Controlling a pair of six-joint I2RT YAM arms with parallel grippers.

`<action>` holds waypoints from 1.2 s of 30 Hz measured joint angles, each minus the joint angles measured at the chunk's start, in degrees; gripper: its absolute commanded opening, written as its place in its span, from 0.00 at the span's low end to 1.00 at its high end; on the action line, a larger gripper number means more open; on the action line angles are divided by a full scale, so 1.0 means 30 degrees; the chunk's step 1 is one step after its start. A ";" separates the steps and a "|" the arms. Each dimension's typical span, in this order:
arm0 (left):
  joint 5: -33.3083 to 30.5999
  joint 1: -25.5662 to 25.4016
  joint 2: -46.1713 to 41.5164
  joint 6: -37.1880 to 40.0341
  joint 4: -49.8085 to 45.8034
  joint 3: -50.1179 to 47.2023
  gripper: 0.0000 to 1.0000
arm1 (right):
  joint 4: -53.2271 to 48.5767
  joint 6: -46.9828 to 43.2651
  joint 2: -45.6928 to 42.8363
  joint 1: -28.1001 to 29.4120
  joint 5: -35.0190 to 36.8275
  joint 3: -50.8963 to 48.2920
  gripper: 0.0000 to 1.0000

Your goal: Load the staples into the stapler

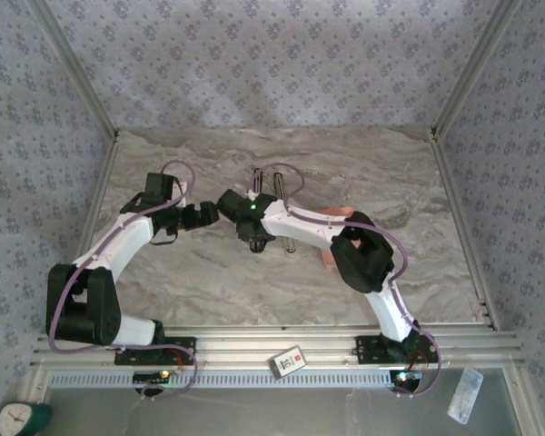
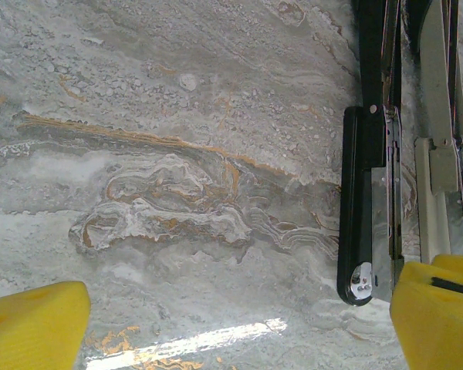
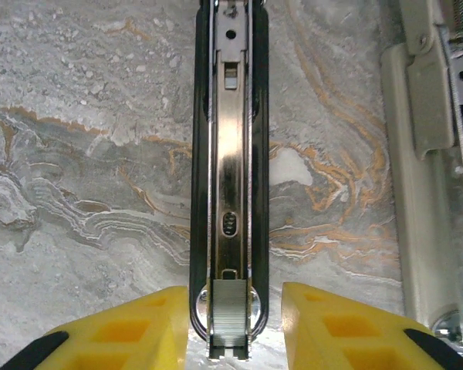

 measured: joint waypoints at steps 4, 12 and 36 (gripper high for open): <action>0.0022 0.0007 0.0102 -0.0007 0.0051 0.0000 1.00 | -0.0102 -0.0641 0.0000 -0.0736 0.0153 0.1005 0.47; 0.0109 0.0160 0.0721 -0.0080 0.0124 0.0007 1.00 | -0.0211 -0.2433 0.1195 -0.2441 0.0379 0.4065 0.54; 0.0036 0.0379 0.1749 -0.0160 -0.0291 0.0393 0.99 | 0.3279 -0.5377 0.5901 -0.4102 -0.2186 0.5858 0.49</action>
